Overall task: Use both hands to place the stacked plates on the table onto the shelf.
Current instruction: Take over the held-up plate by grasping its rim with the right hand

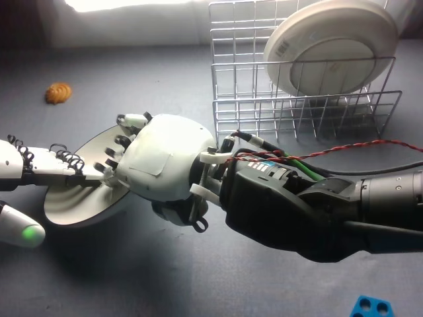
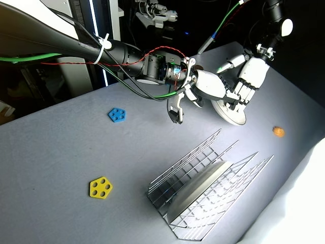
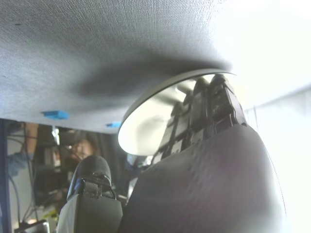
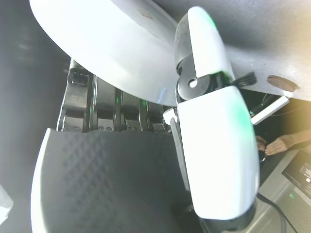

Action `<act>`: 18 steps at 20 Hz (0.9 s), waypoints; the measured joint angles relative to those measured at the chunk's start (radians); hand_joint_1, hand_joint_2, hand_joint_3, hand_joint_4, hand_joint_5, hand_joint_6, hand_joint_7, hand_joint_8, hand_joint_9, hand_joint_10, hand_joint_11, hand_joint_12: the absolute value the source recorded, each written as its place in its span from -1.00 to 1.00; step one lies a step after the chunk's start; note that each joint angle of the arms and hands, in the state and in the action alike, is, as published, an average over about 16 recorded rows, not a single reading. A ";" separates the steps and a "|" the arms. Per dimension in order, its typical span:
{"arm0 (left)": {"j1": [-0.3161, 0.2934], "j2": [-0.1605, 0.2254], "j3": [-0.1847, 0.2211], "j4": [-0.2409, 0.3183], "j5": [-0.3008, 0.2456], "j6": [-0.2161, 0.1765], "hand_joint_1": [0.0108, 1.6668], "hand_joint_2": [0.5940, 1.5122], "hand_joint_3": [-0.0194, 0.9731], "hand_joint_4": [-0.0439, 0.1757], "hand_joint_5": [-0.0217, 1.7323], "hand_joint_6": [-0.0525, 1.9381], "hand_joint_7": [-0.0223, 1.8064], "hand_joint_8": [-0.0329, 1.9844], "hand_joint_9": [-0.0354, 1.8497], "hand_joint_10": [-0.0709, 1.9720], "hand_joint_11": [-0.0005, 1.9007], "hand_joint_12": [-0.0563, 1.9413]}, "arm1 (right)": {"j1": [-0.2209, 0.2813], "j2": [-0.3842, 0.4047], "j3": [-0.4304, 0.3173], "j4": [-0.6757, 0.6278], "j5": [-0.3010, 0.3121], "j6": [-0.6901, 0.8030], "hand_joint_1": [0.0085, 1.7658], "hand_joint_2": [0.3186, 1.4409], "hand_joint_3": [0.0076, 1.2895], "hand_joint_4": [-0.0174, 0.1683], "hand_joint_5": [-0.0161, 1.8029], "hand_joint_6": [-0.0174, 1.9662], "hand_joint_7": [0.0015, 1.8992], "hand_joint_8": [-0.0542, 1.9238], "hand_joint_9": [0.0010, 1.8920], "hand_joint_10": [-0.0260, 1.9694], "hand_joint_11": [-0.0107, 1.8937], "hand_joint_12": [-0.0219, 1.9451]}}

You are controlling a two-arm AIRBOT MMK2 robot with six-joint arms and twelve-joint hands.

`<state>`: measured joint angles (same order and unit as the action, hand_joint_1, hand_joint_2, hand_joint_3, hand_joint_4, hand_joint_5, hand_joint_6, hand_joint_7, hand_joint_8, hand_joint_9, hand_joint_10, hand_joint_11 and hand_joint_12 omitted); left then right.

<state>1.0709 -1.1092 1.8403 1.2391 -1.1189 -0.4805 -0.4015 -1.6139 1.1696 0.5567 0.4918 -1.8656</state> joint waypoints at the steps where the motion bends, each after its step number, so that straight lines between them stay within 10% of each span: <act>1: 0.000 0.000 0.001 0.000 -0.001 0.000 -0.99 0.19 -0.93 -0.68 -0.99 -0.97 -0.97 -0.98 -0.93 -0.93 -0.99 -0.98 | 0.000 0.000 0.000 -0.001 0.004 0.001 0.36 0.43 -0.99 -0.79 -0.41 -0.73 -0.43 -0.78 -0.39 -0.91 -0.76 0.07; 13: -0.006 -0.005 0.008 0.004 -0.010 0.003 -0.99 0.19 -0.93 -0.64 -0.95 -0.94 -0.96 -0.97 -0.93 -0.94 -0.99 -0.98 | -0.001 -0.001 0.000 -0.011 0.045 0.006 0.37 0.29 -0.99 -0.83 0.01 -0.12 0.06 -0.21 0.09 -0.38 -0.23 0.13; 18: -0.019 -0.010 0.021 0.016 -0.016 0.001 -0.99 0.19 -0.93 -0.63 -0.95 -0.93 -0.95 -0.96 -0.93 -0.94 -0.99 -0.98 | -0.002 -0.001 0.000 -0.012 0.047 0.006 0.41 0.21 -0.99 -0.83 0.09 -0.15 0.12 -0.19 0.11 -0.25 -0.17 0.10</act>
<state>1.0523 -1.1192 1.8614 1.2547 -1.1347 -0.4793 -0.4032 -1.6151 1.1695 0.5444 0.5386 -1.8595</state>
